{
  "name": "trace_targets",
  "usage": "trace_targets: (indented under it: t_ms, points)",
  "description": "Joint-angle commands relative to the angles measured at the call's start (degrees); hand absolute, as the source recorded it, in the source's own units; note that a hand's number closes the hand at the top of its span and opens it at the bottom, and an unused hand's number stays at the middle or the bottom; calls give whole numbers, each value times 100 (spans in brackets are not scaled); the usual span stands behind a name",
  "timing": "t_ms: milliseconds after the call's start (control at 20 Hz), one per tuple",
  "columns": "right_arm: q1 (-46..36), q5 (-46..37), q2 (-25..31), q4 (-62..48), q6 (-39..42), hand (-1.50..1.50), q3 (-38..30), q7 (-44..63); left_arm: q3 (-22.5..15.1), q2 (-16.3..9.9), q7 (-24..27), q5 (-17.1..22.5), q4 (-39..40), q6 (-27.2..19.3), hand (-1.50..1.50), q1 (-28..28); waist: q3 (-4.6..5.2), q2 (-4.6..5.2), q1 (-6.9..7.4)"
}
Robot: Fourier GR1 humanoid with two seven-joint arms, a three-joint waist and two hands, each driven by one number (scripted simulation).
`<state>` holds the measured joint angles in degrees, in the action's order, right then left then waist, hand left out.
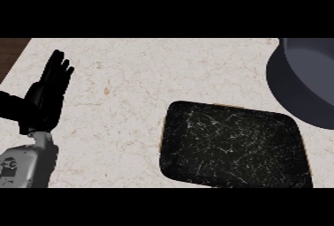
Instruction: Pick the squash from the tray and place it in the pot
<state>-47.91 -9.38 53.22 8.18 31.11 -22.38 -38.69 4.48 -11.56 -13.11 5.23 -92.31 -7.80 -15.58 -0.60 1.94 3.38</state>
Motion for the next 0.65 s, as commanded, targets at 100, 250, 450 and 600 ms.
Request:
trace_targets:
  t_ms: [100,250,450,600]
  points:
    - [298,121,261,39,1050,-150,-83,-497,38,-42,8,114,-50,132,0,75,-12,5,12]
    - [302,198,373,113,1122,-150,-133,-375,62,-32,97,93,-21,111,0,107,-23,26,40]
    - [441,216,447,216,1229,-150,-110,-324,11,-7,54,-16,-29,22,0,105,-26,17,11]
    - [470,242,491,306,1202,-150,-107,-258,-58,42,41,-2,-68,47,0,82,-35,27,38]
